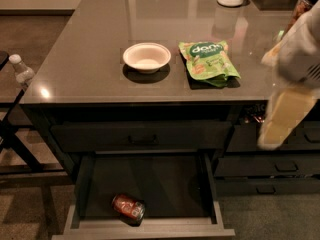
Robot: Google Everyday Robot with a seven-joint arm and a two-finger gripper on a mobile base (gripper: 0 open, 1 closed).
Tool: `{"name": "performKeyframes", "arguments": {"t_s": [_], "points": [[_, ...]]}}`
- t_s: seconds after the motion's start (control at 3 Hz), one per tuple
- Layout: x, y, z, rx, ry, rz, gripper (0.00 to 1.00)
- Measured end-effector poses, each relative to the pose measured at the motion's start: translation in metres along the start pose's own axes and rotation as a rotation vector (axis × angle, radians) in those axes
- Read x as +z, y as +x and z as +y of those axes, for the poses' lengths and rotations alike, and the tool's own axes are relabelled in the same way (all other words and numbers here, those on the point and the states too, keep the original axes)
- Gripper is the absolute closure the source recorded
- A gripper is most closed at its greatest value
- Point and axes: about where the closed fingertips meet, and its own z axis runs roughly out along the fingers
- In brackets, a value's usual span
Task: Pick coke can from middle drawer and place on counter
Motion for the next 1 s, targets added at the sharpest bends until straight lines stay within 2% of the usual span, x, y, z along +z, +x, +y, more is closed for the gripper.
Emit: {"name": "performKeyframes", "arguments": {"t_s": [0.33,0.67,1.0], "points": [[0.048,-0.023,0.053,0.02,-0.088,0.034,0.0],[0.046,-0.023,0.051,0.019,-0.082,0.03,0.0],[0.062,-0.027,0.072,0.018,-0.114,0.035,0.0]]}}
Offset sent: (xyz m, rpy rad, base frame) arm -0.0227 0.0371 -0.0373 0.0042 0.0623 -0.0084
